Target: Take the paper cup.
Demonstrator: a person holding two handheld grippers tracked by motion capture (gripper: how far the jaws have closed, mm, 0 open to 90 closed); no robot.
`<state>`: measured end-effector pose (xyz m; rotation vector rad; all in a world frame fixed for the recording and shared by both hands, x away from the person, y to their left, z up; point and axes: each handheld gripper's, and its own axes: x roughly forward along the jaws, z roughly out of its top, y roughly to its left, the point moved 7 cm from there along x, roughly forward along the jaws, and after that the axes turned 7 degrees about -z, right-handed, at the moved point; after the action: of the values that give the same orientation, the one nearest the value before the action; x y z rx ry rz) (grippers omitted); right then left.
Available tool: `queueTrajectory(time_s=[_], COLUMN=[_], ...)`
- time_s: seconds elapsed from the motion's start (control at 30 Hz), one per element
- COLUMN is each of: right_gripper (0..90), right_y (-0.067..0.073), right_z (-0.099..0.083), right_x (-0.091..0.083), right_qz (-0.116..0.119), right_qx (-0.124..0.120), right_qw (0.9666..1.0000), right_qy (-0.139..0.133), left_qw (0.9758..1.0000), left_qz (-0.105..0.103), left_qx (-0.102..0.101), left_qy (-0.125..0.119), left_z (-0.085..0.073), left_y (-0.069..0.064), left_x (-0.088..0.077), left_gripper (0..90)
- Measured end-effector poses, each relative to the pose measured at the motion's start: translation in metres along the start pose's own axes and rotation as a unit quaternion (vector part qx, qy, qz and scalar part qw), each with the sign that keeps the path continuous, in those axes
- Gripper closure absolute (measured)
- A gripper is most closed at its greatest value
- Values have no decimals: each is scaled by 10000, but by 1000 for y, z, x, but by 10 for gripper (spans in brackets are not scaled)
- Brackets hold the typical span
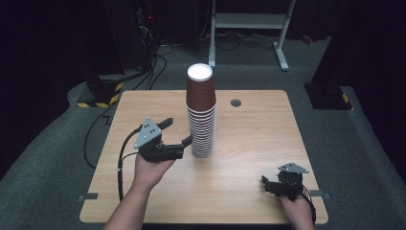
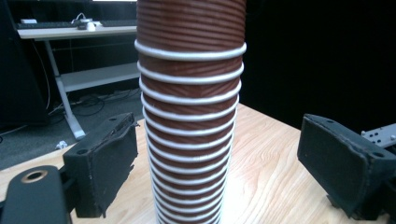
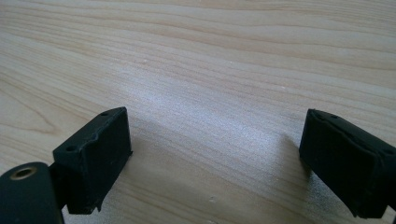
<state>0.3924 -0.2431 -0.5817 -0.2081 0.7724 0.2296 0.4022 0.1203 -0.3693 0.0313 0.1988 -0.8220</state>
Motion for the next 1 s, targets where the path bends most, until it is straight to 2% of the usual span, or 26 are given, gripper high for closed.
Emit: queueTrajectory(time_s=[0.27,0.5,1.0], right_gripper=[88,88,88], right_y=[1,1,1], right_z=[0,-1,-1], right_x=[0,-1,-1], right_qz=[15,37,40], right_qx=[1,-21,-24], right_qw=[10000,10000,10000], right_qy=[4,6,6], left_qw=[9999,9997,9995], left_qz=[25,35,-39], left_qx=[-65,8,197], left_qy=[-108,-226,-235], left_z=[14,30,61], left_y=[5,5,3], left_x=[4,9,30], left_gripper=[124,124,105])
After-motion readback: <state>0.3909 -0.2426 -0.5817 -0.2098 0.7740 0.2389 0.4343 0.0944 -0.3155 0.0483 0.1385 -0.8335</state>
